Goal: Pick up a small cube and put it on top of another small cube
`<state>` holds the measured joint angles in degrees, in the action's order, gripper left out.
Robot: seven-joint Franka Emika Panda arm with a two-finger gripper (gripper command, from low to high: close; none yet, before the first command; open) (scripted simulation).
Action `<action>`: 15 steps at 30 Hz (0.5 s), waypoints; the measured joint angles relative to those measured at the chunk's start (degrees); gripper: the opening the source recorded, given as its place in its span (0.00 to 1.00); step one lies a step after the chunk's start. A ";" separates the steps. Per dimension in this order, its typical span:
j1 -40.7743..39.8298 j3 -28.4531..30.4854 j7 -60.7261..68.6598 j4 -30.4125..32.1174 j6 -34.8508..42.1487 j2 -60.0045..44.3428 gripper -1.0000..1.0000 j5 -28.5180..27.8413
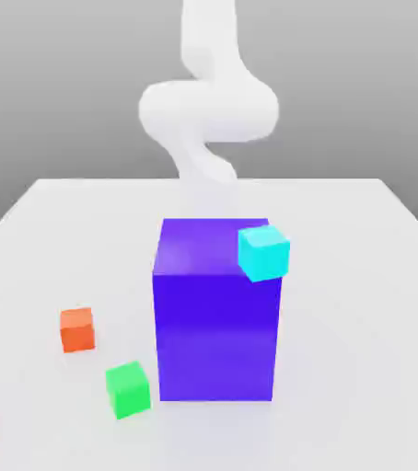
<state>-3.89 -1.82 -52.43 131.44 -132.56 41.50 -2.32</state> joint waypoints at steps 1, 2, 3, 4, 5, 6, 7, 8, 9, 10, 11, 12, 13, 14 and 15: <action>-1.84 -0.89 -2.75 -0.13 -0.37 -1.87 0.50 -0.83; -3.57 -1.72 -5.41 -0.28 -0.67 -3.67 0.50 -1.68; -5.24 -2.50 -8.02 -0.42 -0.97 -5.43 0.50 -2.53; -6.89 -3.27 -10.59 -0.56 -1.27 -7.18 0.50 -3.35; -8.40 -3.93 -13.21 -0.70 -1.56 -8.92 0.50 -4.25; -9.89 -4.57 -15.82 -0.84 -1.85 -10.66 0.50 -5.15; -11.31 -5.13 -18.44 -0.98 -2.14 -12.41 0.50 -6.07; -12.71 -5.68 -21.05 -1.12 -2.42 -14.15 0.50 -6.98; -14.02 -6.13 -23.68 -1.26 -2.70 -15.91 0.50 -7.92; -15.28 -6.54 -26.31 -1.40 -2.98 -17.66 0.50 -8.84; -16.47 -6.86 -28.93 -1.55 -3.25 -19.41 0.50 -9.77; -17.56 -7.09 -31.55 -1.69 -3.52 -21.16 0.50 -10.70; -18.65 -7.31 -34.13 -1.84 -3.77 -22.91 0.50 -11.57; -19.63 -7.41 -36.71 -1.98 -4.06 -24.66 0.50 -12.44; -20.46 -7.35 -39.28 -2.13 -4.31 -26.41 0.50 -13.30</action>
<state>-24.34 -9.17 -91.71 129.31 -136.86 15.09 -15.63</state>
